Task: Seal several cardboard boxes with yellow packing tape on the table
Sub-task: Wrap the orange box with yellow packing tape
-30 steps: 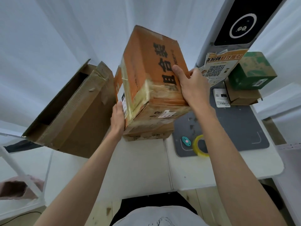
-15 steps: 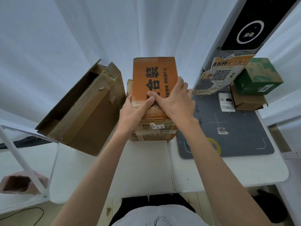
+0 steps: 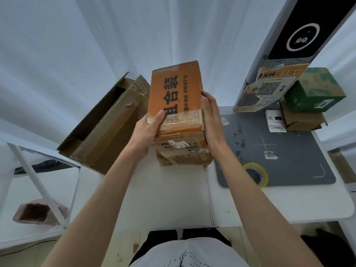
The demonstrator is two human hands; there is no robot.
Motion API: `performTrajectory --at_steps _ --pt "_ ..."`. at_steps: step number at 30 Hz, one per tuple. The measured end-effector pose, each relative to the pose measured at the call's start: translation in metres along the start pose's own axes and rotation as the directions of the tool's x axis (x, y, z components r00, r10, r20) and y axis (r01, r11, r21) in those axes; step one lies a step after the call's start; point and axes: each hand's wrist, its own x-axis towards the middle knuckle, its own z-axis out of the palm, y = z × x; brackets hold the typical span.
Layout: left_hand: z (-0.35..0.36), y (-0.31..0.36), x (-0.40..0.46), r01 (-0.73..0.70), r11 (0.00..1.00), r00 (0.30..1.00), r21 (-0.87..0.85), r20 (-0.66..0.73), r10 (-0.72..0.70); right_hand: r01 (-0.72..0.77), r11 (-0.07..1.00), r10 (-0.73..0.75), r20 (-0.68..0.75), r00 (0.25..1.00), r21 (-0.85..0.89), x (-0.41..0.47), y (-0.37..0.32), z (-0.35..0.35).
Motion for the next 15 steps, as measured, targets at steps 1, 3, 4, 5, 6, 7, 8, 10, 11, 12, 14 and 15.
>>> performTrajectory --at_steps 1,3,4,5,6,7,8,10,11,12,14,15 --pt "-0.006 -0.001 0.0 0.017 1.0 1.0 -0.019 0.009 -0.017 0.024 1.0 -0.024 0.01 1.0 0.002 0.002 0.001 0.009" --pt "-0.019 -0.006 -0.001 0.046 0.996 0.999 -0.071 0.029 -0.044 0.083 0.994 -0.084 -0.012 0.996 -0.072 0.007 0.007 0.022" --pt "-0.025 -0.008 -0.001 0.062 0.994 0.998 -0.094 0.034 -0.059 0.093 0.989 -0.096 -0.022 0.995 -0.119 0.009 0.015 0.024" --pt "-0.03 -0.01 -0.002 0.077 0.991 0.997 -0.114 0.033 -0.073 0.089 0.985 -0.093 -0.023 0.995 -0.145 0.011 0.026 0.025" --pt "-0.035 -0.013 -0.002 0.091 0.987 0.996 -0.132 0.027 -0.088 0.077 0.984 -0.082 -0.025 0.996 -0.159 0.013 0.038 0.025" --pt "-0.038 -0.016 -0.002 0.1 0.984 0.995 -0.147 0.02 -0.098 0.064 0.984 -0.069 -0.024 0.997 -0.167 0.015 0.051 0.024" --pt "-0.041 -0.018 -0.002 0.105 0.982 0.994 -0.156 0.017 -0.103 0.035 0.983 -0.042 -0.037 0.998 -0.18 0.017 0.062 0.023" --pt "-0.043 -0.021 -0.003 0.106 0.979 0.994 -0.173 0.027 -0.103 -0.054 0.975 0.036 -0.088 0.996 -0.216 0.023 0.084 0.018" --pt "-0.044 -0.021 -0.004 0.105 0.978 0.994 -0.182 0.037 -0.1 -0.111 0.967 0.086 -0.115 0.99 -0.23 0.024 0.095 0.013" --pt "-0.044 -0.022 -0.004 0.102 0.978 0.994 -0.184 0.044 -0.095 -0.171 0.957 0.141 -0.137 0.98 -0.236 0.025 0.105 0.006" --pt "-0.044 -0.022 -0.004 0.095 0.98 0.995 -0.175 0.057 -0.086 -0.303 0.918 0.268 -0.164 0.949 -0.256 0.024 0.121 -0.008" --pt "-0.043 -0.021 -0.004 0.092 0.981 0.995 -0.169 0.06 -0.083 -0.368 0.888 0.332 -0.169 0.928 -0.277 0.024 0.126 -0.013"
